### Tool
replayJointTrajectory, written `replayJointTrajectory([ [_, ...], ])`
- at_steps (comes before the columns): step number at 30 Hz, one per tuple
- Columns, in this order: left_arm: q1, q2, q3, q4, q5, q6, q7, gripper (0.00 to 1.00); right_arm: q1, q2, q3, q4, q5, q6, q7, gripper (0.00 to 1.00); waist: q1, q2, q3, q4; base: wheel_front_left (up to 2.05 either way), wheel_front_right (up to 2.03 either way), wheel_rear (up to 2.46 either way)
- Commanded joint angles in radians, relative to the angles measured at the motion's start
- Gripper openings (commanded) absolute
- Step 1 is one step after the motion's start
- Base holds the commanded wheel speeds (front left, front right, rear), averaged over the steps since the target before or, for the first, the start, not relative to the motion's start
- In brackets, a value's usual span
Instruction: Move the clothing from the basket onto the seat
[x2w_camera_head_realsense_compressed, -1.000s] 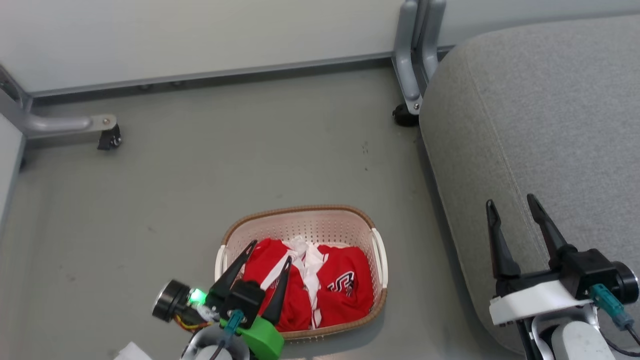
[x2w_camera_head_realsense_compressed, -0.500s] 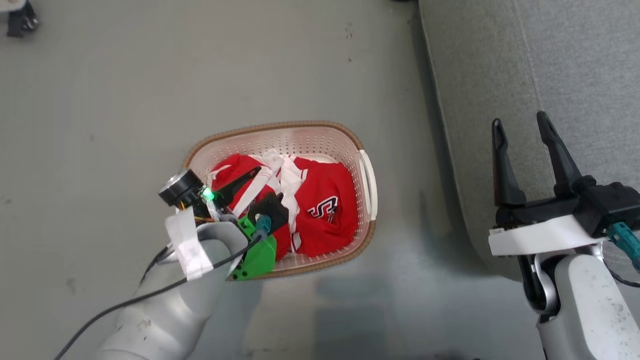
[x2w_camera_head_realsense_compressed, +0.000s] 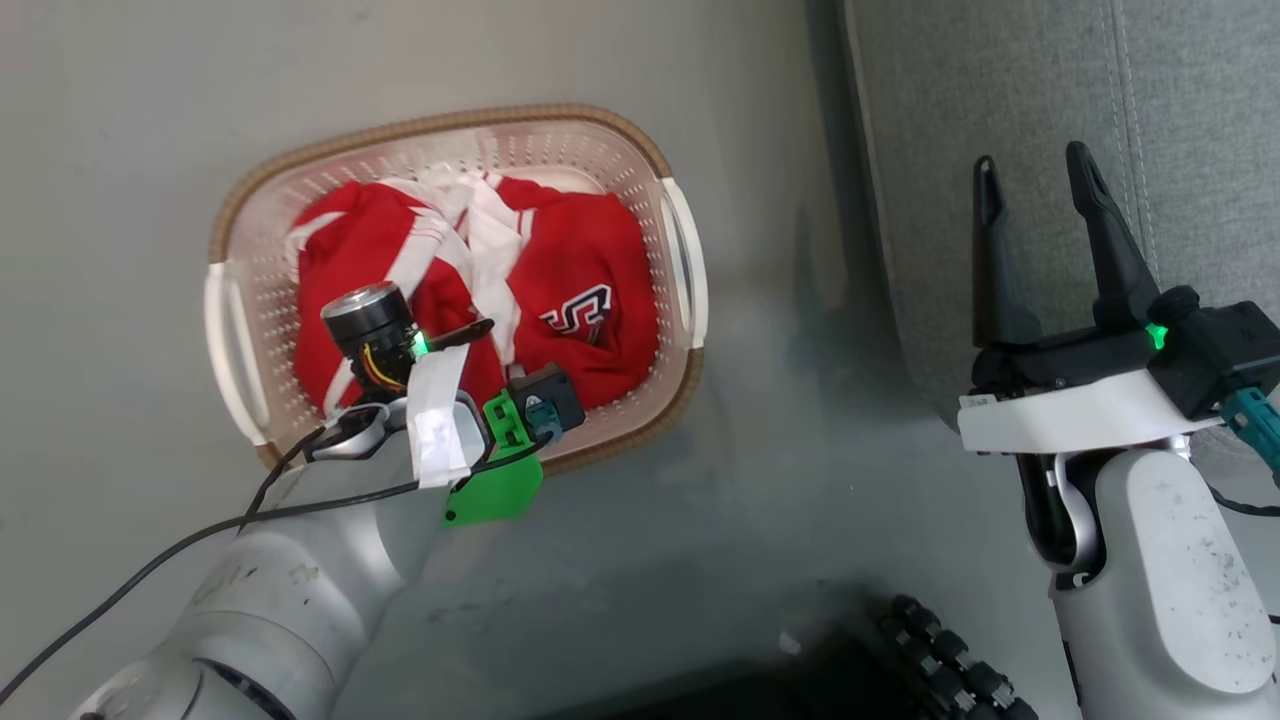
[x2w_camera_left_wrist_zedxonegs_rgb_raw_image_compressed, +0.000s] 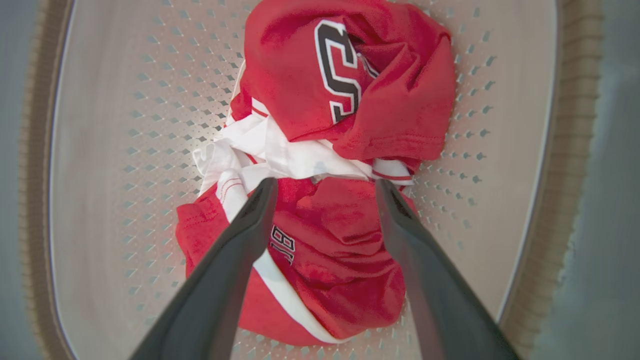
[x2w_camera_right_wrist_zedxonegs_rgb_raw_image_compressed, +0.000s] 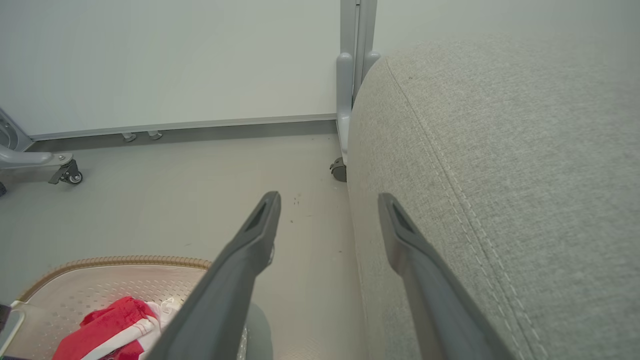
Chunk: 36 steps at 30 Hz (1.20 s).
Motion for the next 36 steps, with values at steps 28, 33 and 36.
replayJointTrajectory([
  [28, -0.146, 0.125, -0.360, 0.012, -0.253, -0.001, 0.337, 1.00, -0.072, 0.017, 0.050, 0.015, 0.073, 0.000, -0.003, 1.00, -0.0001, -0.0001, 0.207, -0.137, 0.00, 0.00, 0.00],
  [33, -0.144, 0.123, -0.361, 0.011, -0.264, -0.001, 0.337, 0.00, -0.072, 0.016, 0.052, 0.020, 0.076, 0.000, -0.003, 1.00, -0.0001, -0.0001, 0.209, -0.141, 0.00, 0.00, 0.00],
  [36, -0.142, 0.120, -0.361, 0.011, -0.271, -0.001, 0.324, 0.00, -0.071, 0.016, 0.056, 0.021, 0.065, 0.000, -0.003, 1.00, -0.0001, -0.0001, 0.203, -0.138, 0.00, 0.00, 0.00],
])
